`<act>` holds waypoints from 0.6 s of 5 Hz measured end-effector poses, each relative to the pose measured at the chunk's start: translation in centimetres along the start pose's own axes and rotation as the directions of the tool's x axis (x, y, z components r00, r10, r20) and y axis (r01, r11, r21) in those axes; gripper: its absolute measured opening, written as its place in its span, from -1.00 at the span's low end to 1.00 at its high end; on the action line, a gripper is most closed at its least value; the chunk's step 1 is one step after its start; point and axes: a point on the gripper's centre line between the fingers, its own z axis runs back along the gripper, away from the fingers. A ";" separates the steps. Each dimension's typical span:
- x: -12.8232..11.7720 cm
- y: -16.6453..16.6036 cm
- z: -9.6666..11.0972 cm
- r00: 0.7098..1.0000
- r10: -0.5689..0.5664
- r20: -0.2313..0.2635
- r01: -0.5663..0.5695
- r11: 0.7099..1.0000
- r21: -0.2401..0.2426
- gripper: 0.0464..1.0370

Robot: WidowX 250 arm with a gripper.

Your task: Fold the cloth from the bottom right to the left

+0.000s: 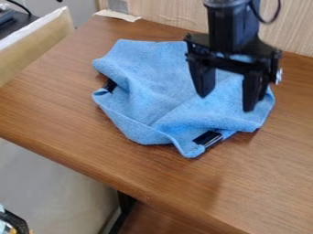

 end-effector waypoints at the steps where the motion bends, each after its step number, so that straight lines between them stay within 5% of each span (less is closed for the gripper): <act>1: -1.5 -1.2 -1.3 0.994 -0.097 -0.054 0.101 0.993 0.063 0.93; 2: -2.4 -1.5 -2.4 0.986 -0.148 -0.079 0.155 0.982 0.106 0.93; 3: -3.1 -0.9 -3.5 0.983 -0.160 -0.086 0.169 0.981 0.098 0.93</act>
